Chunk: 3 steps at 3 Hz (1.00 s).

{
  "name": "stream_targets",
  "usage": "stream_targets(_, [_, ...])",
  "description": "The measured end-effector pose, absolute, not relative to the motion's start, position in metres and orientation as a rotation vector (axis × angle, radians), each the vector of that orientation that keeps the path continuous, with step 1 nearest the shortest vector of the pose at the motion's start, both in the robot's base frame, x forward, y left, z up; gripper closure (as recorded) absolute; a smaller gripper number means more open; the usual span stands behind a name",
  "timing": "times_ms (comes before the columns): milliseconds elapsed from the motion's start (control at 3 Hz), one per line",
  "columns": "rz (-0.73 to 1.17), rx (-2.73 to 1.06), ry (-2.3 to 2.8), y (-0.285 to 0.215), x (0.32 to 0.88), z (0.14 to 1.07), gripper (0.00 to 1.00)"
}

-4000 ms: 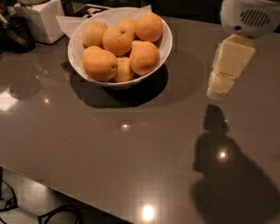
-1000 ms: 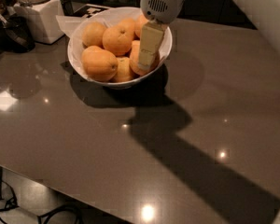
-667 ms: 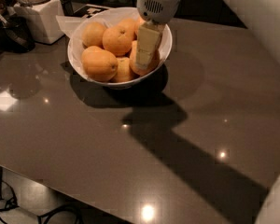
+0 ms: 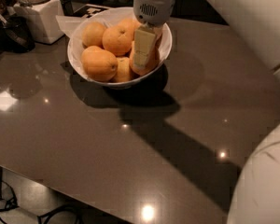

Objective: Pick orange from white bowl

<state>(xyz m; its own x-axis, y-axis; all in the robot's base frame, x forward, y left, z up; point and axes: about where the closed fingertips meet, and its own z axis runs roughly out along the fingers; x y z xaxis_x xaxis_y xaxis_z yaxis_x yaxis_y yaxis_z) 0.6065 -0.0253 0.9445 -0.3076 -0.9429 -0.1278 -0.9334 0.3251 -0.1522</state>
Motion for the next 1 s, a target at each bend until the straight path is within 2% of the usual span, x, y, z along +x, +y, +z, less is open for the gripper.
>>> stream_targets(1000, [-0.063,-1.736,2.455,-0.026,0.618,0.918,0.26])
